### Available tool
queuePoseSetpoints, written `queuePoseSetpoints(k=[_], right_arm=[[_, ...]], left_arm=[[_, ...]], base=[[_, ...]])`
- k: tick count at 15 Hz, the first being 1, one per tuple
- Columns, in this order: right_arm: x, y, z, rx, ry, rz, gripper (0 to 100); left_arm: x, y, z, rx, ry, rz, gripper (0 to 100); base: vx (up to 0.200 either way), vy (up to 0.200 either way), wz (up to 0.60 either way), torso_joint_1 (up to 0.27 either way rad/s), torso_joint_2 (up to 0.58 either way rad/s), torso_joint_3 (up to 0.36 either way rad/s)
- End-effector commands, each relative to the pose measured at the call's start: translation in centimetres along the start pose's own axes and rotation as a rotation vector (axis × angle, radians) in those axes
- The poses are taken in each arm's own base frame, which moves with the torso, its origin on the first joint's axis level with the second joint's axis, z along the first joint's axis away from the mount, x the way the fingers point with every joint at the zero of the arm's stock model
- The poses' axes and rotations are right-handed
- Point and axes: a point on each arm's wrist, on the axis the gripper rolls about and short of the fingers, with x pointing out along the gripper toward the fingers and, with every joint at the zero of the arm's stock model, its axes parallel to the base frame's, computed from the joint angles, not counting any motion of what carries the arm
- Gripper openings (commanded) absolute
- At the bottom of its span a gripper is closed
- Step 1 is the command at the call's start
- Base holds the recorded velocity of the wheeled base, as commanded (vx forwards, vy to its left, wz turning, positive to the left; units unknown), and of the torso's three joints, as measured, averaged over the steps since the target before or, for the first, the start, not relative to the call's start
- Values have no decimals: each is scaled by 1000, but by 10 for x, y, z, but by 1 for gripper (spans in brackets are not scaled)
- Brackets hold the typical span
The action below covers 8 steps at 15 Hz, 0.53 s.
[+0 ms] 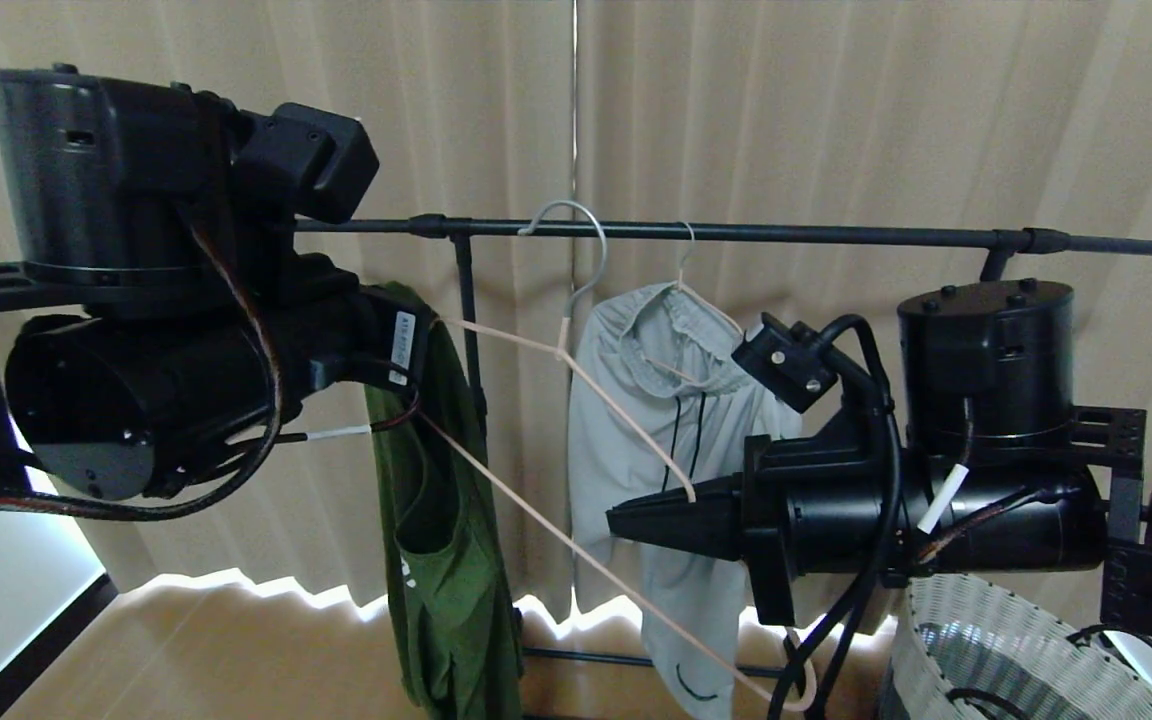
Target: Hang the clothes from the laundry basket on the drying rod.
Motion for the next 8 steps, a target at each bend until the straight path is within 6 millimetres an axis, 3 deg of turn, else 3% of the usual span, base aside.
queuePoseSetpoints(k=[1, 8], right_arm=[[5, -6, 0, 9, 7, -9, 0], [5, -11, 5, 10, -5, -36, 0]], left_arm=[[-18, -13, 7, 0, -48, -91, 0], [-28, -19, 7, 8, -99, -413, 0]], base=[[0, 0, 0, 0, 0, 0], [0, 0, 0, 0, 0, 0]])
